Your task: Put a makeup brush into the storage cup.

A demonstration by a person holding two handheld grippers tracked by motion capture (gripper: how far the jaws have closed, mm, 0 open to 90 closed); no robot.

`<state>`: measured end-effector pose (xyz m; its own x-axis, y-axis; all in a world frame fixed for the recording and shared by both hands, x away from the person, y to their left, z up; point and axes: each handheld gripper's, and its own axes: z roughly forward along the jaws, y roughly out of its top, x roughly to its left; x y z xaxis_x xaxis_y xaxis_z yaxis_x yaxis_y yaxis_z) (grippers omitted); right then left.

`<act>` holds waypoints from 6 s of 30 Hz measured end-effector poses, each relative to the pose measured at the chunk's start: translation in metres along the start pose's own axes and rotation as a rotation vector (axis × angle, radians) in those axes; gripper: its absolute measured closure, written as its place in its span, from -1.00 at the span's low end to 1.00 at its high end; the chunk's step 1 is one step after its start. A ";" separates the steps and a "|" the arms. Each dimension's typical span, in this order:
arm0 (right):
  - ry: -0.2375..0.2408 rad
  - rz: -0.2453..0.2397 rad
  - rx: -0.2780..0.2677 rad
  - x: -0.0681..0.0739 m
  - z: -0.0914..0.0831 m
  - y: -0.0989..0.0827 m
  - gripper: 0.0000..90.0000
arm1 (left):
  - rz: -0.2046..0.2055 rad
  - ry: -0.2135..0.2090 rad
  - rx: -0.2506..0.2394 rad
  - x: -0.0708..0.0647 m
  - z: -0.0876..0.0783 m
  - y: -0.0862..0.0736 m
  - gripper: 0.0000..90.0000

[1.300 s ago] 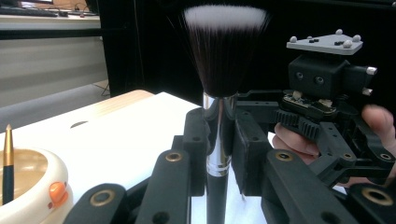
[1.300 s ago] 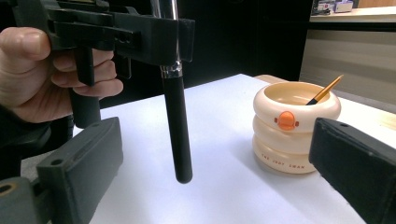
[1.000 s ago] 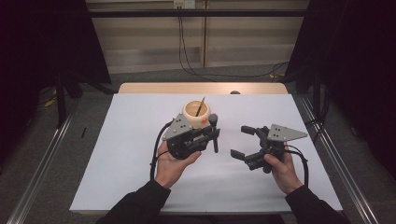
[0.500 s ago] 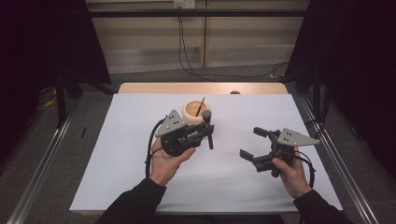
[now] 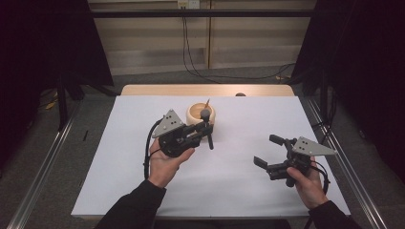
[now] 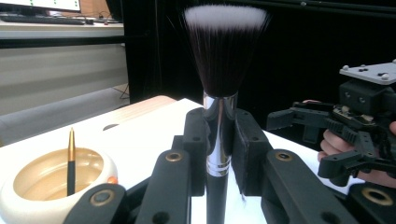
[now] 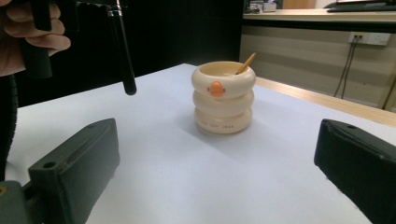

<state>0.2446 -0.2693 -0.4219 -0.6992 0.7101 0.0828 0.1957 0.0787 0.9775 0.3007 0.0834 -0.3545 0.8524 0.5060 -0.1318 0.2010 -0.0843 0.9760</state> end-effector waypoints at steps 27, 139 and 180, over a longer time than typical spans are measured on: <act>-0.102 0.031 0.007 -0.002 -0.031 -0.015 -1.00 | -0.013 0.064 -0.008 0.031 -0.004 0.016 0.72; -0.102 0.019 0.011 0.002 -0.033 -0.026 -1.00 | -0.051 0.223 0.150 0.117 0.075 -0.022 0.71; -0.097 0.027 0.006 0.001 -0.032 -0.027 -1.00 | -0.066 0.256 0.093 0.118 0.068 -0.023 -0.97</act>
<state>0.2171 -0.2931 -0.4416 -0.6241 0.7762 0.0894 0.2177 0.0629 0.9740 0.4294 0.0867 -0.4040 0.6884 0.7126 -0.1351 0.3060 -0.1165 0.9449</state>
